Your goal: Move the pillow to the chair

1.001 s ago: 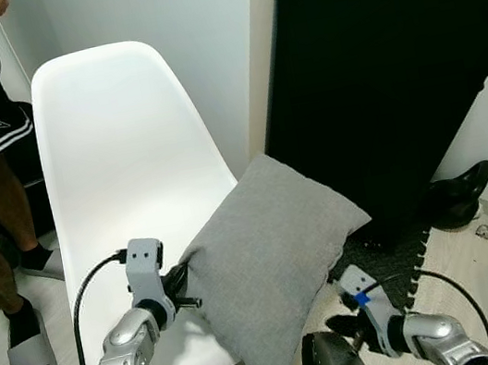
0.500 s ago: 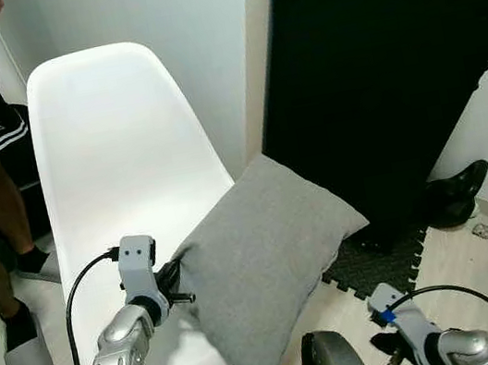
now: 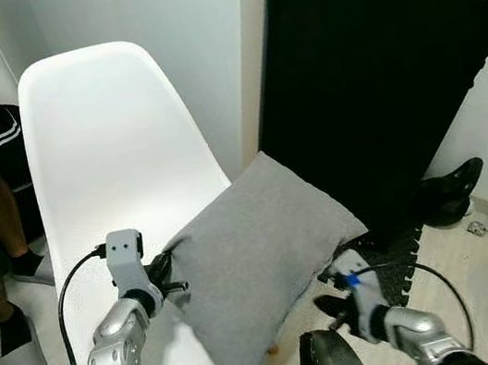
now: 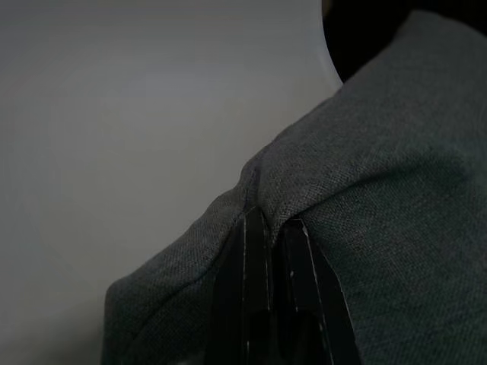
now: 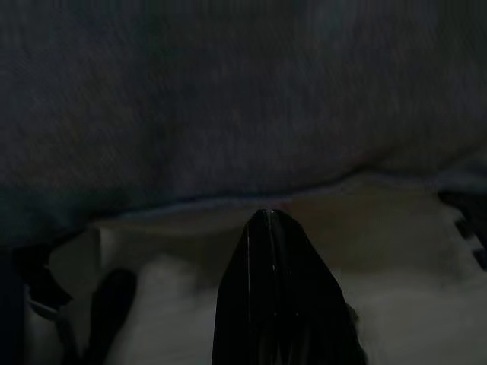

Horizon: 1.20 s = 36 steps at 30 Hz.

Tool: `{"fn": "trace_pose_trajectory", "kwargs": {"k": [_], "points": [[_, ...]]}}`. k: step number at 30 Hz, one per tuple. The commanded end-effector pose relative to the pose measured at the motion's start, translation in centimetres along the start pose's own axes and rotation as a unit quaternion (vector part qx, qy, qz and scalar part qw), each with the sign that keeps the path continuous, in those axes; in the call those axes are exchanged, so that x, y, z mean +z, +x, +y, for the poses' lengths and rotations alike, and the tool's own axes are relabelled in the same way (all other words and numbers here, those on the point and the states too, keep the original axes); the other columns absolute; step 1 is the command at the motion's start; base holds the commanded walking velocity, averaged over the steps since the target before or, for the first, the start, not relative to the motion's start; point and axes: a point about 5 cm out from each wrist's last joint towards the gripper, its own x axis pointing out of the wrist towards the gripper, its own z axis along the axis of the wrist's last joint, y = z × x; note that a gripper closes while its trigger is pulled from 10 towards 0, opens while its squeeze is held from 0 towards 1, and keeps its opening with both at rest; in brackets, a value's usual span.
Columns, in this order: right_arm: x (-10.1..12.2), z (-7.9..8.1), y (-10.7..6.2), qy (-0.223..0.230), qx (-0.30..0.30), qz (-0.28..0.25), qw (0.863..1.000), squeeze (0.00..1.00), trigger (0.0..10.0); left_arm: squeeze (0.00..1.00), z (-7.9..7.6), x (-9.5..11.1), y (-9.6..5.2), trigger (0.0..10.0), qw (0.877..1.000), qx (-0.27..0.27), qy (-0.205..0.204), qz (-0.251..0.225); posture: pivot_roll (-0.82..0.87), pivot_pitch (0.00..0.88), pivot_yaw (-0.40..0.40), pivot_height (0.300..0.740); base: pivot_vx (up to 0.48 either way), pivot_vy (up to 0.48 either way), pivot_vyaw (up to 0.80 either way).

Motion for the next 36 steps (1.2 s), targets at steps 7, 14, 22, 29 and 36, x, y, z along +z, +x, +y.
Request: {"fn": "trace_pose_trajectory", "kwargs": {"k": [7,14,22,29,36], "points": [[1.9,2.0,2.0,-0.003,0.032,-0.039,0.999,0.0,0.0,0.0,0.3,0.2,0.1,10.0,1.0,0.014,-0.006,-0.012,-0.01,0.051,-0.102,0.582,0.0,0.0,0.0],[3.0,3.4,3.4,-0.013,0.048,-0.042,0.998,0.0,0.0,0.0,0.2,0.3,0.2,10.0,1.0,0.014,-0.005,-0.013,-0.01,0.049,-0.102,0.582,0.0,0.0,0.0],[4.4,5.7,5.1,-0.031,0.08,-0.047,0.995,0.0,0.0,0.0,0.0,0.5,0.5,10.0,1.0,0.01,0.001,-0.014,0.0,0.046,-0.102,0.582,0.0,0.0,0.0],[3.8,4.6,4.5,-0.03,0.055,-0.037,0.997,0.0,0.0,0.0,0.1,0.1,0.3,10.0,0.999,0.011,0.03,-0.009,0.0,0.048,-0.1,0.582,0.0,0.0,0.0],[2.8,2.4,3.1,-0.017,0.014,-0.026,0.999,0.0,0.0,0.0,0.3,0.0,0.2,10.0,0.999,0.015,0.028,-0.01,-0.01,0.051,-0.097,0.582,0.0,0.0,0.0]]}}
